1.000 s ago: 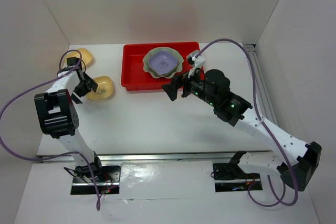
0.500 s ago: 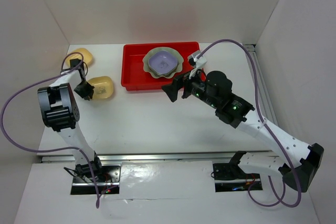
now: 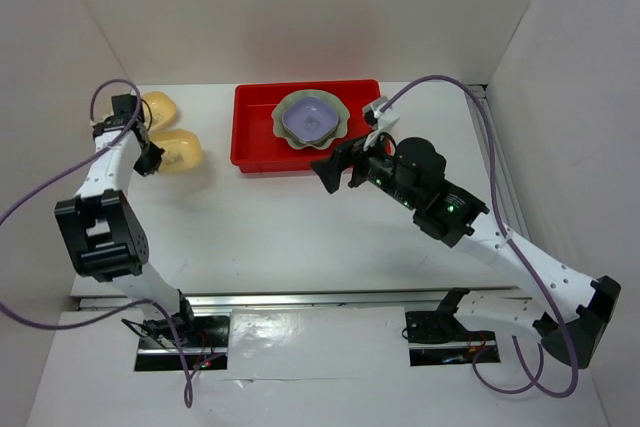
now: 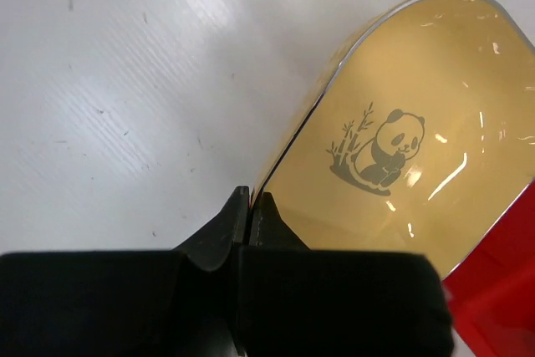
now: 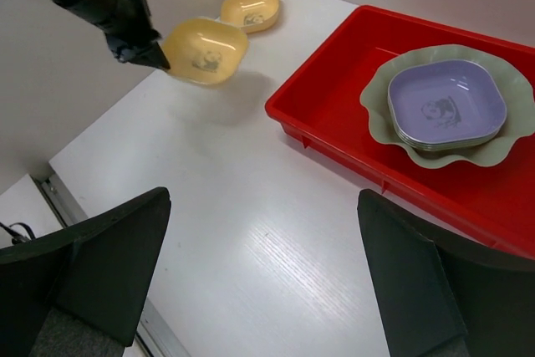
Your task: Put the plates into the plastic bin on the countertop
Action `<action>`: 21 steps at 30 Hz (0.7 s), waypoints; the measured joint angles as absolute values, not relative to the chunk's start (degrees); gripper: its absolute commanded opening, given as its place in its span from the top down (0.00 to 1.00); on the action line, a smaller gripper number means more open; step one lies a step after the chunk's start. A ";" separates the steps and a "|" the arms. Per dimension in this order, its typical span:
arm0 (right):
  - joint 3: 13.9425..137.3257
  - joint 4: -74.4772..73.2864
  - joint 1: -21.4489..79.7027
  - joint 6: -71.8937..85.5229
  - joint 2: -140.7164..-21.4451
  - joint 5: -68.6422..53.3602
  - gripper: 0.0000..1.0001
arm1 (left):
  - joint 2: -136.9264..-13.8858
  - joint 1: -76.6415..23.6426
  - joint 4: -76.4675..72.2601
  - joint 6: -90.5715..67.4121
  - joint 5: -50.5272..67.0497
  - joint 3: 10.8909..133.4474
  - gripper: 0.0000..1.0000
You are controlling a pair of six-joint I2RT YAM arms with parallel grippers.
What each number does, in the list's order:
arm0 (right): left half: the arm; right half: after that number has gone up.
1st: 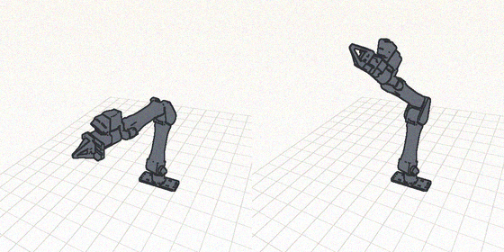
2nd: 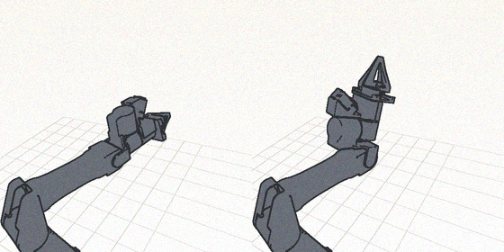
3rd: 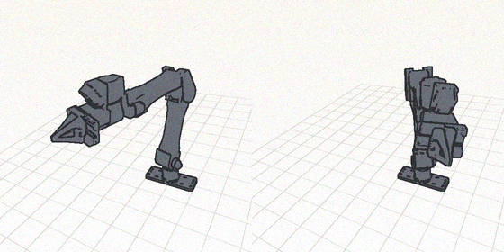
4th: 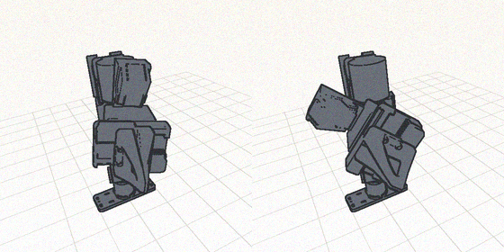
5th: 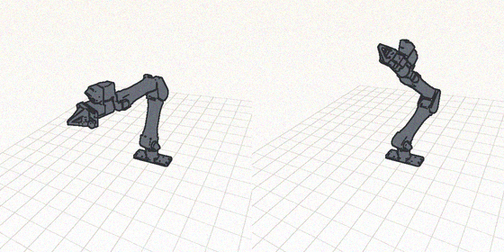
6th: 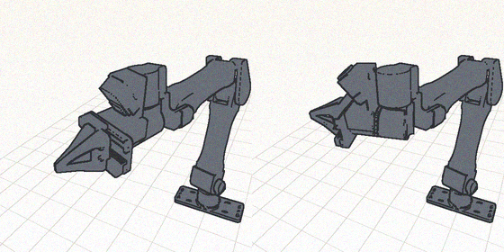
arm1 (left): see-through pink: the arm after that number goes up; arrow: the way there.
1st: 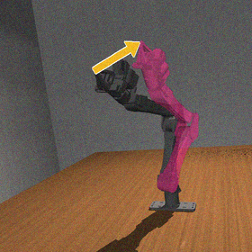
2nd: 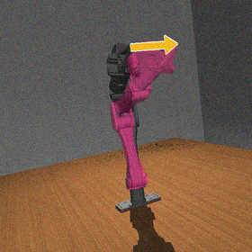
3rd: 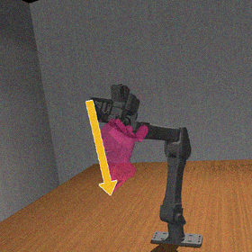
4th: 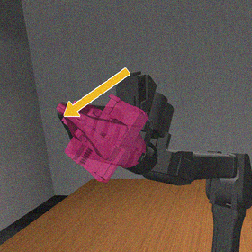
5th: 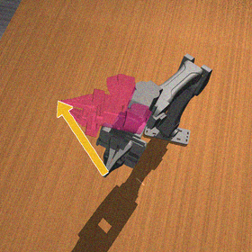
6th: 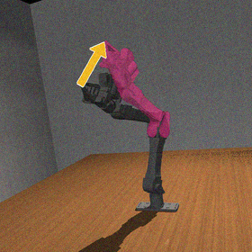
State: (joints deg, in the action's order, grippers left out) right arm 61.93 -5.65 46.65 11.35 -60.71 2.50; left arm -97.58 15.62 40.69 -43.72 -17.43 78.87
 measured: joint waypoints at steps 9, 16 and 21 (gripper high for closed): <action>61.25 -6.52 47.11 15.66 -51.88 14.22 0.00 | -86.24 7.16 40.38 -44.14 -16.97 87.99 1.00; 58.39 -6.24 47.11 19.66 -44.62 22.81 0.00 | -93.03 -5.45 33.50 -45.12 -8.84 91.77 1.00; 57.28 -6.00 47.11 22.13 -41.78 24.21 0.00 | -108.90 -13.47 27.00 -41.85 -6.90 103.66 1.00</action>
State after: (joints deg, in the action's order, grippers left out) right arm 57.28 -6.00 47.11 22.13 -41.78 24.21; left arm -108.90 -13.47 27.00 -41.85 -6.90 103.66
